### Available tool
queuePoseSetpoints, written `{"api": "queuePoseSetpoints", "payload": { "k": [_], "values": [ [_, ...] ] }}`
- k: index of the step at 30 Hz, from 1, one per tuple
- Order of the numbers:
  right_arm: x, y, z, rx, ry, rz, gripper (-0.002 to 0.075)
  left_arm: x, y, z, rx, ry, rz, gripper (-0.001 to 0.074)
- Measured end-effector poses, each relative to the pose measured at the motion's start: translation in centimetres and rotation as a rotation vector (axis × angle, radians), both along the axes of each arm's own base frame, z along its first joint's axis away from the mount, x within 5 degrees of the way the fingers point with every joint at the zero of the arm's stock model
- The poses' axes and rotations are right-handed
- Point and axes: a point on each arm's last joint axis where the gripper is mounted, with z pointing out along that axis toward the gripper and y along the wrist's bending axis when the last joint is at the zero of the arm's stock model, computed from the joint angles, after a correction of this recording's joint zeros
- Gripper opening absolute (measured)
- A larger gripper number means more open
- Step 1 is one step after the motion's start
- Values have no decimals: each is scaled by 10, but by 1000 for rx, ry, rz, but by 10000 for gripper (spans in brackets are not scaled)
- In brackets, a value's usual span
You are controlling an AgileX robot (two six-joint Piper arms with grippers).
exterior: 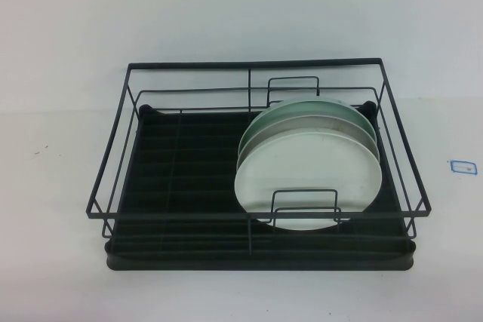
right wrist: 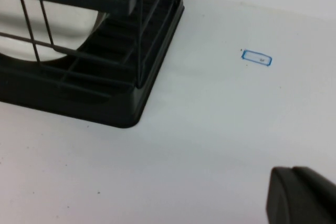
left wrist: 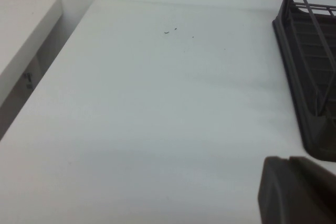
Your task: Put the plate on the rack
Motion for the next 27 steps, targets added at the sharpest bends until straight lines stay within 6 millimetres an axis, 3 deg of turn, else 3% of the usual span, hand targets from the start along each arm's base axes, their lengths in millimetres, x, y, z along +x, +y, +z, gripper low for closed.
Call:
{"api": "queuePoseSetpoints", "payload": {
  "k": [9,27],
  "values": [
    [0,-5,-1,1,9,-108,19,0,0,0,14,7,0,0],
    [1,-6,-1,3,4,-117,19,0,0,0,17,7,0,0]
  ]
}}
